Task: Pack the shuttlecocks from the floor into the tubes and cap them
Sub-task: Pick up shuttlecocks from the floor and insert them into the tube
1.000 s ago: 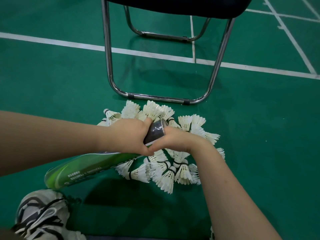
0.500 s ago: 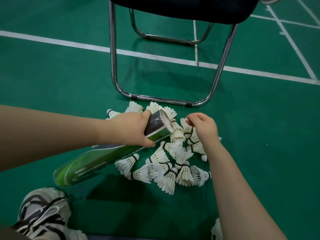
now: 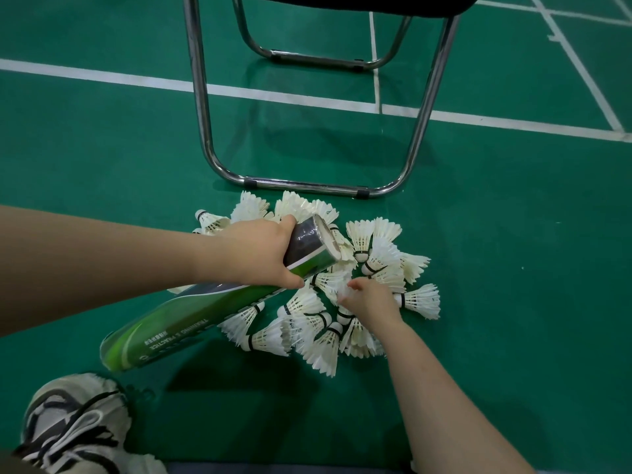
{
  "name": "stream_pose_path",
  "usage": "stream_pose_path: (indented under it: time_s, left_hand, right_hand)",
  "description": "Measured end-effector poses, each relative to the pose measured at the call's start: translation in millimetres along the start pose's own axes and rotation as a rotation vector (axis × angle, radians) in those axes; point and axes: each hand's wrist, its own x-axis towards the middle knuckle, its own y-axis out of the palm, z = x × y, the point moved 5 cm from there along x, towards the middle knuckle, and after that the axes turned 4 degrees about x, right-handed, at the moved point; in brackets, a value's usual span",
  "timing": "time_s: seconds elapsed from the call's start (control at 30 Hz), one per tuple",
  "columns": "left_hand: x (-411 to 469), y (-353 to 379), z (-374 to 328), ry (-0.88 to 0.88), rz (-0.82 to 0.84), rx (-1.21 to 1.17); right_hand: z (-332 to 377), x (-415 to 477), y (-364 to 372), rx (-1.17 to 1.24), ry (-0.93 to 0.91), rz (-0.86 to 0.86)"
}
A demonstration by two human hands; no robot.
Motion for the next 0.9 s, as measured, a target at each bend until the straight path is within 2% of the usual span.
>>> stream_pose_path:
  time_s: [0.07, 0.17, 0.37, 0.53, 0.83, 0.9]
  left_hand:
    - [1, 1, -2, 0.003, 0.0, 0.016]
    - [2, 1, -3, 0.004, -0.008, 0.03]
    - [2, 1, -3, 0.015, -0.014, 0.032]
    - [1, 1, -3, 0.006, -0.01, 0.016]
    - [-5, -2, 9, -0.024, -0.011, -0.018]
    - [-5, -3, 12, -0.033, -0.02, -0.021]
  right_hand:
    - [-4, -1, 3, -0.057, 0.025, -0.046]
    - [-8, -3, -5, -0.02, 0.027, -0.126]
    - [25, -13, -64, 0.349, -0.039, -0.165]
    - [75, -34, -105, 0.608, -0.26, -0.285]
    - [106, -57, -112, 0.644, -0.387, -0.441]
    - [113, -61, -106, 0.714, -0.403, -0.405]
